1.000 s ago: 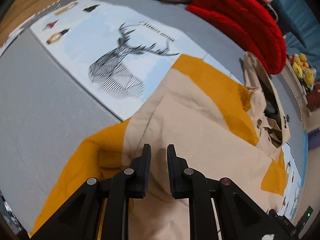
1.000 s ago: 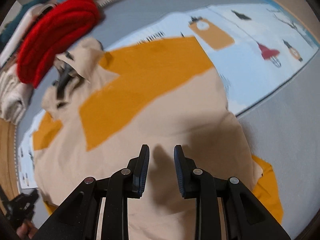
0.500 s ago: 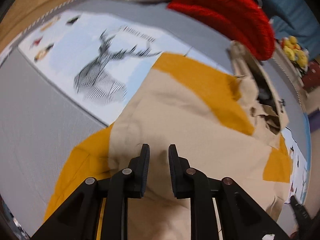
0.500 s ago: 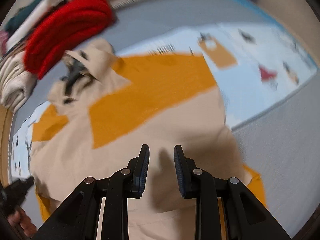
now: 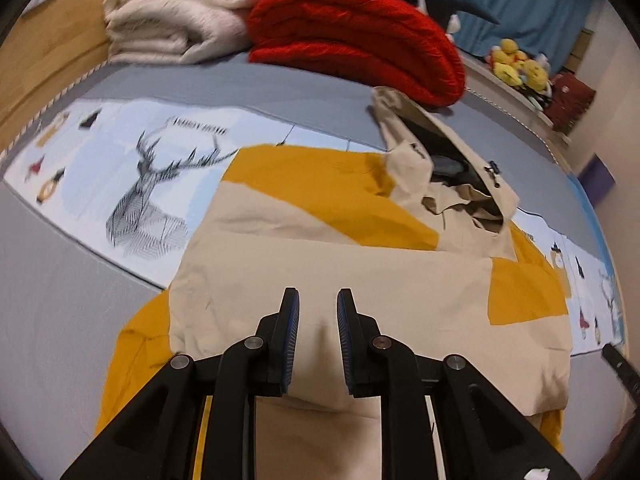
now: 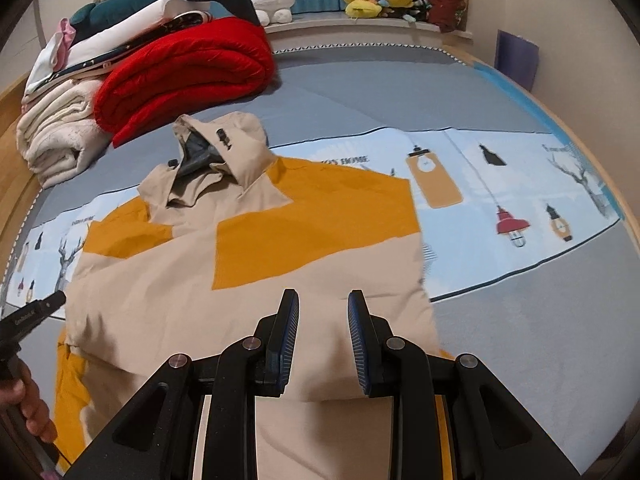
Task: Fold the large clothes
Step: 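Fold the side edge inward over the body with the left tool and release, then grasp the jacket collar with the left tool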
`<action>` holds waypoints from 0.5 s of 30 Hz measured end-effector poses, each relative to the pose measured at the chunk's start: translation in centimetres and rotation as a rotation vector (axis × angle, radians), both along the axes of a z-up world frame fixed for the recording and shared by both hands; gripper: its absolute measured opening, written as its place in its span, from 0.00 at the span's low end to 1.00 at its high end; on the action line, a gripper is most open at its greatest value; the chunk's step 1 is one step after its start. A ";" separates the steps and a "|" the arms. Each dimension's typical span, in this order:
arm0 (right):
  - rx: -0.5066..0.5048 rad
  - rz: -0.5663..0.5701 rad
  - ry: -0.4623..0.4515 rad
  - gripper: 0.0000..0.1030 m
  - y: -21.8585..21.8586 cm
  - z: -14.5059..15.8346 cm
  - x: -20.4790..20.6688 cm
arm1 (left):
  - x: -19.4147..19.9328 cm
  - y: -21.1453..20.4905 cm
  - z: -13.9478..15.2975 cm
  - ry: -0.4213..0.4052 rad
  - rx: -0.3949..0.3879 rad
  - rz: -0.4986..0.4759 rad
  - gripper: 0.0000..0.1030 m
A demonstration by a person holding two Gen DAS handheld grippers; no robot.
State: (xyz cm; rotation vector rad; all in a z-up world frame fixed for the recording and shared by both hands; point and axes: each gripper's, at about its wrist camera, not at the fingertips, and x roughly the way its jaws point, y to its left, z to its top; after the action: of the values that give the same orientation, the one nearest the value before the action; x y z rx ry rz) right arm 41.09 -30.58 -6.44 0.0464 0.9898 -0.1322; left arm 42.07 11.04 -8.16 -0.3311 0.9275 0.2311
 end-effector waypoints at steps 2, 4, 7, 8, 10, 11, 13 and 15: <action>-0.015 -0.004 -0.005 0.26 -0.5 0.4 0.0 | 0.2 -0.6 0.3 -0.014 0.031 -0.024 0.17; -0.018 -0.009 -0.004 0.26 -0.9 0.6 0.1 | 0.2 -1.3 0.6 -0.034 0.069 -0.032 0.16; 0.002 -0.013 0.007 0.26 -1.7 0.9 0.7 | 0.2 -2.5 1.1 -0.065 0.107 -0.077 0.13; 0.011 -0.011 0.010 0.26 -2.1 1.0 1.0 | 0.3 -3.0 1.3 -0.075 0.129 -0.099 0.12; 0.032 -0.002 0.028 0.25 -2.7 0.9 1.5 | 0.8 -3.1 1.5 -0.081 0.129 -0.120 0.12; 0.041 -0.003 0.044 0.23 -3.0 0.8 1.8 | 1.6 -2.8 1.6 -0.080 0.125 -0.118 0.12; 0.044 -0.033 0.063 0.19 -3.8 0.4 2.1 | 3.6 -2.3 1.8 -0.071 0.137 -0.108 0.12; 0.048 -0.059 0.083 0.19 -4.5 0.0 2.3 | 6.3 -1.9 2.3 -0.080 0.132 -0.110 0.12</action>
State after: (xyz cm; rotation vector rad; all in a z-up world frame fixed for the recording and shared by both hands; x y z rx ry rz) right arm 43.44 -35.03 -6.47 0.1148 1.0750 -0.1658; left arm 48.40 9.18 -5.86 -0.1662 0.8447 0.1758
